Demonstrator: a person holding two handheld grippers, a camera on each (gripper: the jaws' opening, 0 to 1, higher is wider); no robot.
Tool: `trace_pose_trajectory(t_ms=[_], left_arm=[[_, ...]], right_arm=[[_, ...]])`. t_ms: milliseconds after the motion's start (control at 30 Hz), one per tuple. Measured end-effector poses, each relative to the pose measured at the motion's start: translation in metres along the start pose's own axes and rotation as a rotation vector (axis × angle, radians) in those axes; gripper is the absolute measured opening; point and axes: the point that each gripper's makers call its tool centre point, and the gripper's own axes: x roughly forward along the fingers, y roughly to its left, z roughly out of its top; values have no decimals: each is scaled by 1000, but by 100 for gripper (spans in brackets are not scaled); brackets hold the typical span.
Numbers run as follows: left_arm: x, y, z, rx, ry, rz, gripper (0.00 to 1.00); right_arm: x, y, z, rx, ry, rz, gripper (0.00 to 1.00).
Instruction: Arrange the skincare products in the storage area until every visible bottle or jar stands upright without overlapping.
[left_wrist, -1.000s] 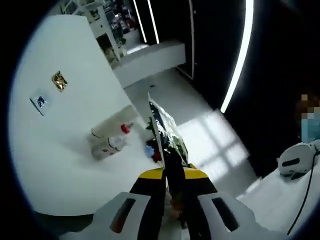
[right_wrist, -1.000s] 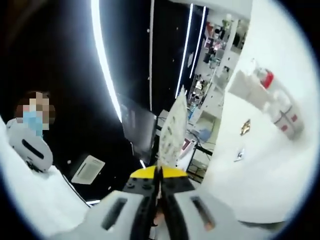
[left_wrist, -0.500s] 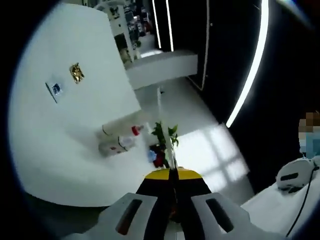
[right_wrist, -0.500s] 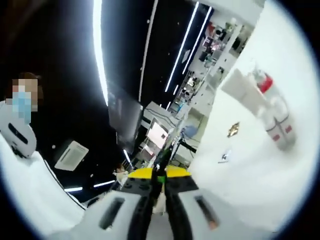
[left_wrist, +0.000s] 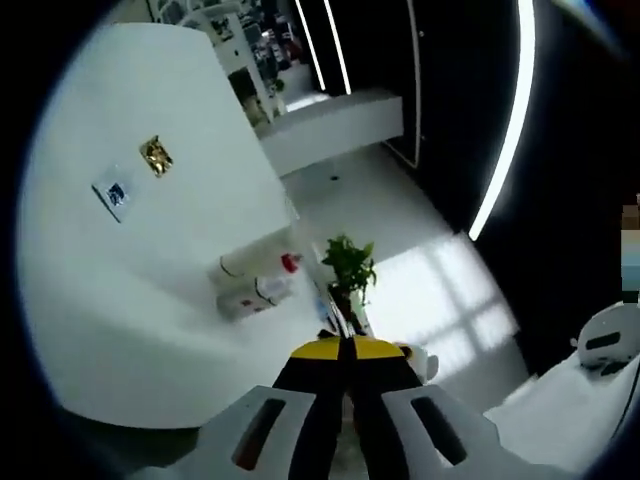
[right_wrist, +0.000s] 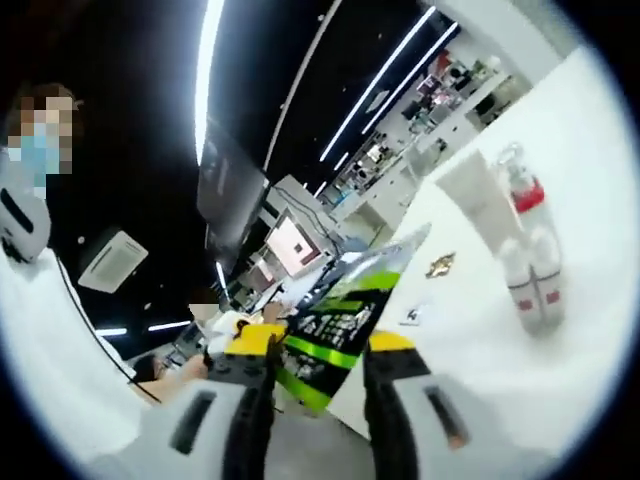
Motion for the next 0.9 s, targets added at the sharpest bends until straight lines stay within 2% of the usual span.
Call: trace_pose_trajectory(t_ms=[200,400,600,900], left_arm=[[2,11,6,-8,-10,19,0],[6,22,10,6,6,50,0],[10,31,14,-15,1,58,0],[23,54,12,3,42,118,0]], right_arm=[[-4,-10,-5,-27,28,-48,47],[-8,-21,-8,-33,49,-100,58],[-12,-30,-6,-47,54,-141,64],[-18,-44,-6,-49,63,-195,74]])
